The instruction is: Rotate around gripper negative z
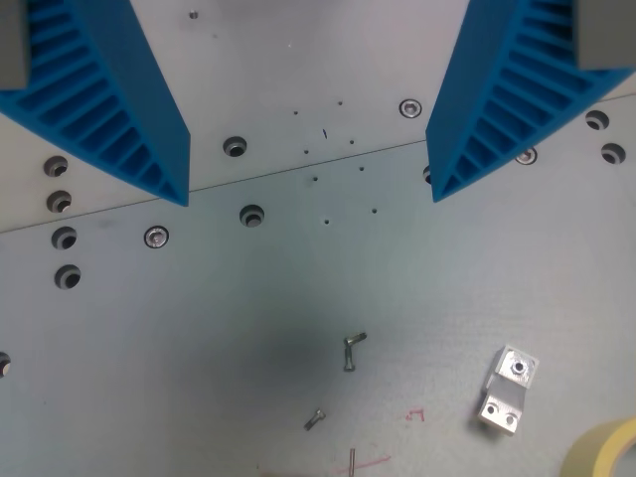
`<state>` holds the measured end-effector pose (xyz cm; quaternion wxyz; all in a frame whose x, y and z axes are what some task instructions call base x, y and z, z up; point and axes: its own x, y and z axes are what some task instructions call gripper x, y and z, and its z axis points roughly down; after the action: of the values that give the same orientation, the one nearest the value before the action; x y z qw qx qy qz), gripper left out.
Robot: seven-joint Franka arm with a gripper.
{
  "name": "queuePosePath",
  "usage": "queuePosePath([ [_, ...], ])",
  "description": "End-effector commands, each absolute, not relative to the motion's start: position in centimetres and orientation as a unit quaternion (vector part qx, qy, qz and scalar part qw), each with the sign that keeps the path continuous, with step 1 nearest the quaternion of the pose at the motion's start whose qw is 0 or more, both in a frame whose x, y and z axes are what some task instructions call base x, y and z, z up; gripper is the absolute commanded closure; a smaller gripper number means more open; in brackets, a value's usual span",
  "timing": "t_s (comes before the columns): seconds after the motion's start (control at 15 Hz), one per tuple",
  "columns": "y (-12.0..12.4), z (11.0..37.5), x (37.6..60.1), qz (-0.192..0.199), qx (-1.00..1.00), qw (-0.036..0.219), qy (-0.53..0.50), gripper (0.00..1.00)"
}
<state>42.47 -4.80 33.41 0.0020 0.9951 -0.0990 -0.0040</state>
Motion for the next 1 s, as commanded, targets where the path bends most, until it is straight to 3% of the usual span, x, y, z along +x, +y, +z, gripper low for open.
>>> queuePosePath([
  [0.07,-4.79,33.68,42.45,-0.001,0.996,0.002,-0.092,0.00],
  [1.0,-4.79,33.68,42.45,-0.001,1.000,0.002,0.001,0.00],
])
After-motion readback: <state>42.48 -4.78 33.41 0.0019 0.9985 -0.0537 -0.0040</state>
